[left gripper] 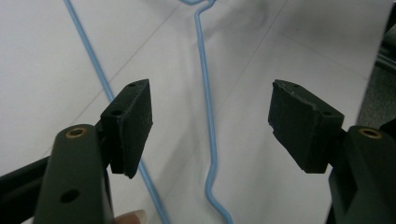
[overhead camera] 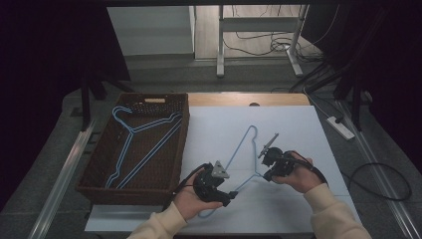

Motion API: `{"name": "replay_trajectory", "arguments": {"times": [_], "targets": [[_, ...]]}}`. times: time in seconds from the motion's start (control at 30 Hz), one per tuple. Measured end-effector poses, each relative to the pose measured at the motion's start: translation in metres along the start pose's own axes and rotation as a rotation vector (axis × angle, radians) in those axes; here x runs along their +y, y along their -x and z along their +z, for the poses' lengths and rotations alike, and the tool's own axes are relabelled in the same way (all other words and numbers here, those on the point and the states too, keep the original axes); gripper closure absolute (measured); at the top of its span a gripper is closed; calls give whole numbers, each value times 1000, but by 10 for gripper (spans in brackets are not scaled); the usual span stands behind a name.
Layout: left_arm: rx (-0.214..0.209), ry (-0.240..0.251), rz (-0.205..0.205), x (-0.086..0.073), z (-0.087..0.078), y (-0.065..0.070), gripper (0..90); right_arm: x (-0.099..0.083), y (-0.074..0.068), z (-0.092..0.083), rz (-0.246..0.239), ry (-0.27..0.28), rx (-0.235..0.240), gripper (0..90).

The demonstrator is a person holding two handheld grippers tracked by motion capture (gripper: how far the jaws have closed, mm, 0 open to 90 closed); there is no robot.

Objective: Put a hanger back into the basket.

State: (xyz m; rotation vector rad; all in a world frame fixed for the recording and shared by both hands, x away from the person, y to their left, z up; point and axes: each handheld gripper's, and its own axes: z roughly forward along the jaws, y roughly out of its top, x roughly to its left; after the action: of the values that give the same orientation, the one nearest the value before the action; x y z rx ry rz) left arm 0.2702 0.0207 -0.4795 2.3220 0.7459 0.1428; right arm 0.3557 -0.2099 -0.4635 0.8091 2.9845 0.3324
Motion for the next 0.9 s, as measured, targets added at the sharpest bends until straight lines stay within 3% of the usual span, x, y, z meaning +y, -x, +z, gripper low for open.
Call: {"name": "replay_trajectory", "arguments": {"times": [0.27,0.5,0.67,0.73,0.8,0.9], "targets": [[-10,-51,-14,-1,31,-5,314,1,-1,0,-2,-4,-4,867],[-11,-57,-11,-3,42,-5,353,2,-2,-1,-4,-5,-14,867],[-28,-77,-15,-2,50,-5,516,4,-4,-2,-7,-10,-23,867],[-9,-78,-11,-2,51,-5,589,4,-4,-4,-11,-5,-23,867],[-44,-76,-37,-2,50,-9,710,4,-4,-5,-9,-2,-21,867],[-47,-67,-41,-3,47,-9,833,4,-4,-5,-4,11,-20,866]]}}
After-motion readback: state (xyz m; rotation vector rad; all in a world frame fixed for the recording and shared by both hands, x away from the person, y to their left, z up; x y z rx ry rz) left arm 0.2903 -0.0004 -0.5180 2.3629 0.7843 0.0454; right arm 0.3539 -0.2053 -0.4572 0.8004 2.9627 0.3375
